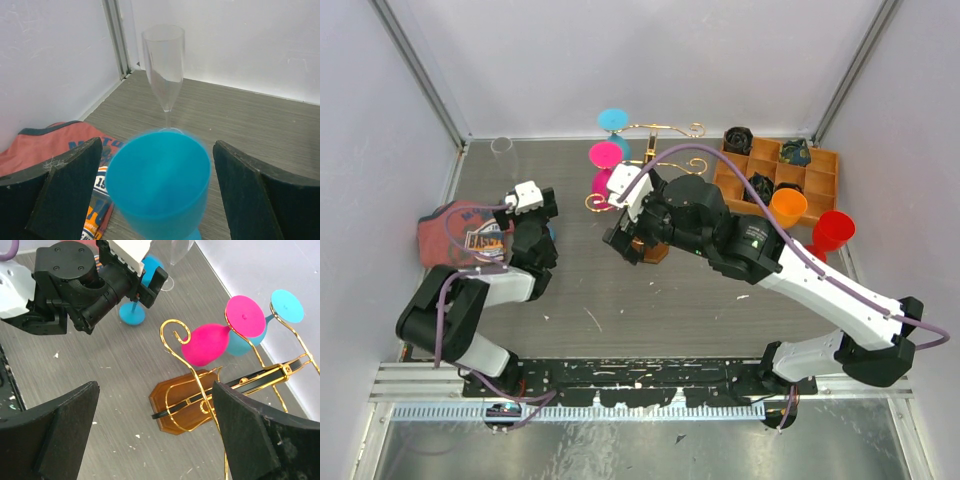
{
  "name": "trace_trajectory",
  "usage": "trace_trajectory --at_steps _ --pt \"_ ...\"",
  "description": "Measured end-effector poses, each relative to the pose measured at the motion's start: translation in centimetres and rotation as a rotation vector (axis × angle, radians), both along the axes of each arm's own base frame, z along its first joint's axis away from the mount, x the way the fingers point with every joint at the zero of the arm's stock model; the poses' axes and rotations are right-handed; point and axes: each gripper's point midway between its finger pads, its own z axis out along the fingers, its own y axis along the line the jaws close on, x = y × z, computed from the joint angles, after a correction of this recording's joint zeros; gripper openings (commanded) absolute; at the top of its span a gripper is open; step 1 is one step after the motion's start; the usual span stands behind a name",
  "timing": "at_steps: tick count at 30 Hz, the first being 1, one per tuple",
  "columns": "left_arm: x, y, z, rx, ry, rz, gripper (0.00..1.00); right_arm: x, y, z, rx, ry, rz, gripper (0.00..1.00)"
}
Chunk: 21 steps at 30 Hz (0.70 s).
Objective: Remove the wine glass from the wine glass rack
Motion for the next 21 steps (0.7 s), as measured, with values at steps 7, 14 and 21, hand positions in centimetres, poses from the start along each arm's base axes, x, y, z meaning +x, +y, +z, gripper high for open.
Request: trace_trajectory --at_steps 7,14,21 --pt "-0.3 0.3 -0.6 -0.003 0.043 0.012 0.99 -0.6 -0.3 2.1 0.098 0.069 -0.038 1.0" --pt "0.0 0.1 -0.5 -0.022 0.027 0.02 0.99 -1.4 -1.5 2.6 0.124 0.101 -0.056 1.0" --pt "-0.5 0.4 -0.4 -0.03 0.051 0.029 0.99 -1.5 -1.7 2.7 0.133 0.106 -0.059 1.0"
